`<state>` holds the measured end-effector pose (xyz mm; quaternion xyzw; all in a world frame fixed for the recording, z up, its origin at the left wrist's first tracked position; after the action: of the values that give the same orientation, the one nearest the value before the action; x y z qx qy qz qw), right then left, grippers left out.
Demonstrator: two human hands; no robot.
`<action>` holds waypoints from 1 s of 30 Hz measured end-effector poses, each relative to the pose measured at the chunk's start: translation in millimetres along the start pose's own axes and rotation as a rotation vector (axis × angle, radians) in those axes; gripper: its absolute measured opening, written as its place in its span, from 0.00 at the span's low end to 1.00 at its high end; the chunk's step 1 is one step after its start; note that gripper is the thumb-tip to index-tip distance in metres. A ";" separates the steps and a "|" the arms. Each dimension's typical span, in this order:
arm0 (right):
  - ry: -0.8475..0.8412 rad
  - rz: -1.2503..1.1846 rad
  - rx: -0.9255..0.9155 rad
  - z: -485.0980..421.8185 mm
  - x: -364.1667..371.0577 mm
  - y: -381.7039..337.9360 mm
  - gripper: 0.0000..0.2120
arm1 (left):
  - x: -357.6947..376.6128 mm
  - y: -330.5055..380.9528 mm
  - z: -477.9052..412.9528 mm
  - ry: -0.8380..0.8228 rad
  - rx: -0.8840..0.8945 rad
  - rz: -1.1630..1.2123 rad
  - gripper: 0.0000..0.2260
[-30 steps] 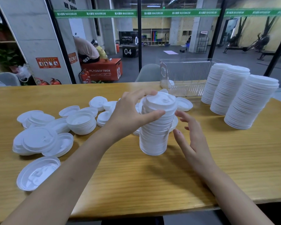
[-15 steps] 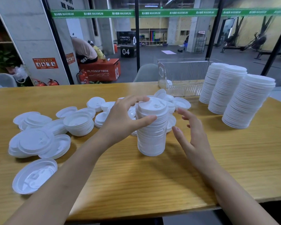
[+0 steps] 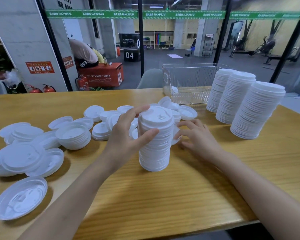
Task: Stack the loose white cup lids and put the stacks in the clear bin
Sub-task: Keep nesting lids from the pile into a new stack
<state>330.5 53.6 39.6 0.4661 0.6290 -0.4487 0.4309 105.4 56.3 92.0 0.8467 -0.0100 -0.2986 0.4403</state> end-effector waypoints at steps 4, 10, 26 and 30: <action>0.107 -0.140 0.020 4.5 -5.1 10.8 0.01 | 1.0 -2.5 1.3 0.005 0.005 0.034 0.29; 0.064 -1.101 0.328 26.2 -14.0 34.4 0.07 | 2.3 -5.6 2.4 0.011 0.007 0.053 0.30; -0.013 -0.308 0.265 31.6 1.1 31.8 0.23 | 2.5 -4.8 4.4 0.018 0.024 0.051 0.28; 0.098 -0.373 0.261 32.3 -8.3 32.1 0.17 | 2.6 -3.1 4.3 0.013 0.033 0.056 0.29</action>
<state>367.4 26.0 35.0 0.4147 0.6612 -0.5749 0.2456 104.5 54.3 86.6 0.8550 -0.0357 -0.2807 0.4346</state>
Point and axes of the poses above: each hand's wrist, its own z-axis away from the middle knuckle, its own x-axis out of the palm, y = z × x, the point moved 6 cm from there along -z, towards the middle knuckle, and after that the axes turned 7 degrees about -y, right-handed, at the moved point
